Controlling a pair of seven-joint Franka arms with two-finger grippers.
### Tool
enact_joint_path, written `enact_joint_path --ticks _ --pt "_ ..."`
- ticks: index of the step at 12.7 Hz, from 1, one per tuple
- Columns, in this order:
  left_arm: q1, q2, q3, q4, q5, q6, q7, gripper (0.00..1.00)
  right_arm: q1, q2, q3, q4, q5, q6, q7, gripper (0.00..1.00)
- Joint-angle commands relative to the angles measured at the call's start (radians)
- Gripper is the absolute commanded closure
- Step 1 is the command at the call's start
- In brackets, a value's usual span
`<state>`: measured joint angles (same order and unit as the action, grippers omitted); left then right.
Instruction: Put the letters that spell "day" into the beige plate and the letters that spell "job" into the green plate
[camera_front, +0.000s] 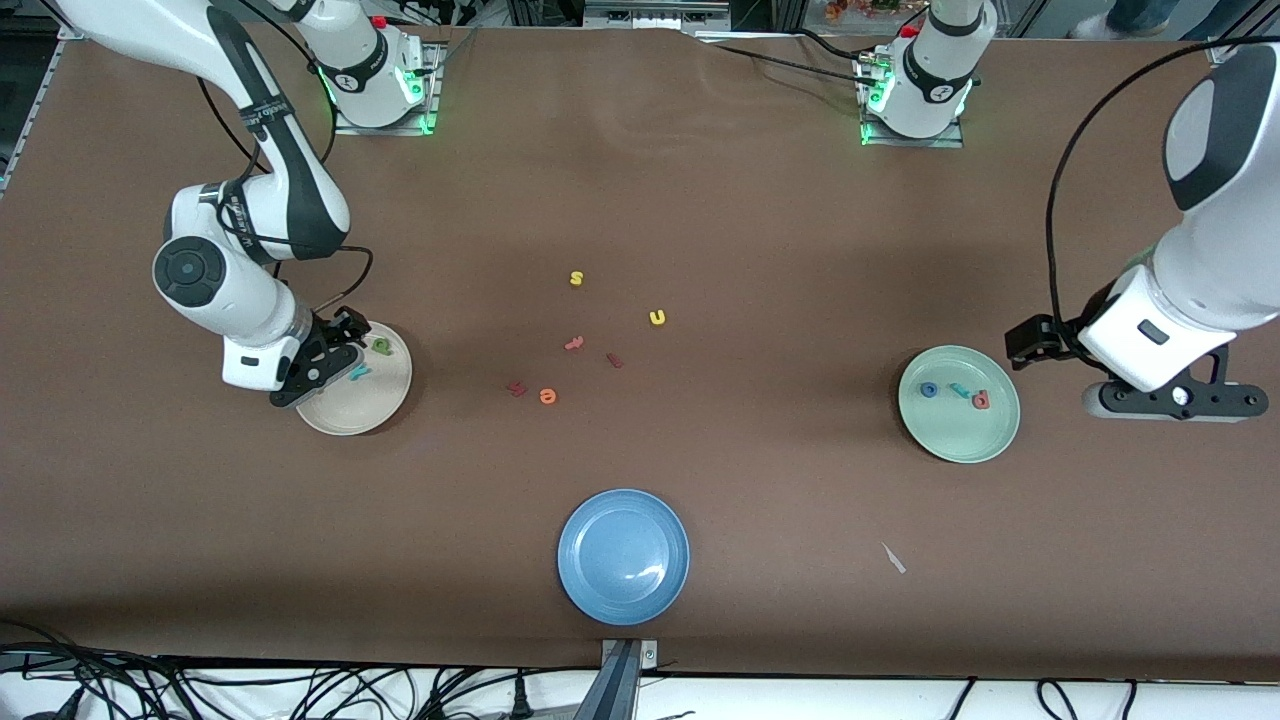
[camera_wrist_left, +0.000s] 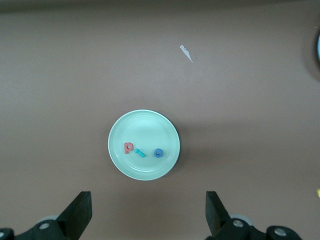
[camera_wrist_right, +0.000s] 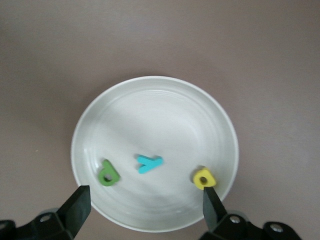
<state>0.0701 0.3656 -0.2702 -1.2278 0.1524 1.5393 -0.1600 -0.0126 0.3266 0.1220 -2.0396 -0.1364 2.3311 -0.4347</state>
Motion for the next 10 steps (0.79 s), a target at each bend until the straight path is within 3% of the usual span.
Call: enact_joint_path --ticks 1,3,6,10 --pt "0.002 -0.039 0.052 -0.024 -0.047 -0.028 0.112 0.0 -0.016 -0.078 -0.007 0.019 0.058 -0.044 -0.004 0.0" --pt "0.007 -0.066 0.06 -0.061 -0.047 -0.033 0.151 0.0 -0.017 -0.138 -0.007 0.053 0.136 -0.18 0.039 0.0" --pt "0.026 -0.134 0.057 -0.136 -0.044 -0.033 0.22 0.0 -0.017 -0.239 -0.007 0.09 0.141 -0.324 0.154 0.0" --pt "0.025 -0.109 0.06 -0.119 -0.045 -0.027 0.221 0.0 -0.017 -0.302 -0.008 0.243 0.143 -0.593 0.26 0.0"
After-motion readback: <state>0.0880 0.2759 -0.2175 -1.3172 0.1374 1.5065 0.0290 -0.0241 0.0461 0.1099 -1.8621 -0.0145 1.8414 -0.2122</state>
